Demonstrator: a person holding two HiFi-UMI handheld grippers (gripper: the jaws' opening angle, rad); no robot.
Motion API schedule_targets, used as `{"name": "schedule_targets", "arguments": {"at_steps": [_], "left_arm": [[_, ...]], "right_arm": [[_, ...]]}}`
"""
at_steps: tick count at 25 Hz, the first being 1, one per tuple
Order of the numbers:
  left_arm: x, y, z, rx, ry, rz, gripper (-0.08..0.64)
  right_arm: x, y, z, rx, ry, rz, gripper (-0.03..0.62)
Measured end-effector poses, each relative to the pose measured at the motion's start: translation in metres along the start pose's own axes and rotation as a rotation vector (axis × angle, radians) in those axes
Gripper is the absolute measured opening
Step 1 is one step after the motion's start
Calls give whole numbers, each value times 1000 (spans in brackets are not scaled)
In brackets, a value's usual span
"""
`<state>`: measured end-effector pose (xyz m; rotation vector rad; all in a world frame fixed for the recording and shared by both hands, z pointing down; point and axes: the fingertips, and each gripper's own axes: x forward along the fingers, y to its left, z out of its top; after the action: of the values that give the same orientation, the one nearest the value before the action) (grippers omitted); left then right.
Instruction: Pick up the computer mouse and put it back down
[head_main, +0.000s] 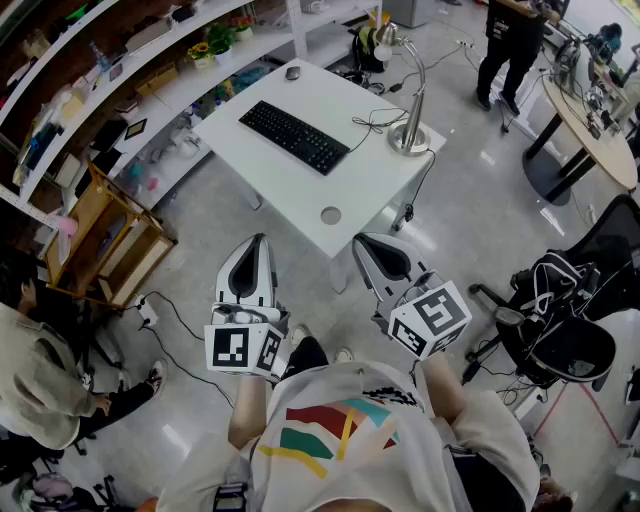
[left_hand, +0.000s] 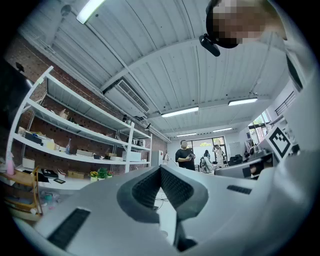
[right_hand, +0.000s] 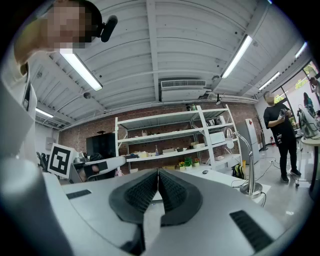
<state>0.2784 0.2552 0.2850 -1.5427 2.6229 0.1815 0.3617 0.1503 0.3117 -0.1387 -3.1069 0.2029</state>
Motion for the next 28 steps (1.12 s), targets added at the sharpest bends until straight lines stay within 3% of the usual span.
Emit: {"name": "schedule_targets", "arguments": {"at_steps": [9, 15, 21, 28], "left_arm": [[20, 15, -4, -2, -10, -12, 44], [76, 54, -9, -4, -43, -65, 44], [152, 127, -10, 23, -48, -101, 44], [235, 237, -18, -3, -32, -120, 44]], "right_arm": [[19, -2, 0, -26, 2, 14, 14], [73, -26, 6, -64, -25, -12, 14], [169, -59, 10, -48, -20, -55, 14], [301, -97, 14, -24, 18, -106, 14]]}}
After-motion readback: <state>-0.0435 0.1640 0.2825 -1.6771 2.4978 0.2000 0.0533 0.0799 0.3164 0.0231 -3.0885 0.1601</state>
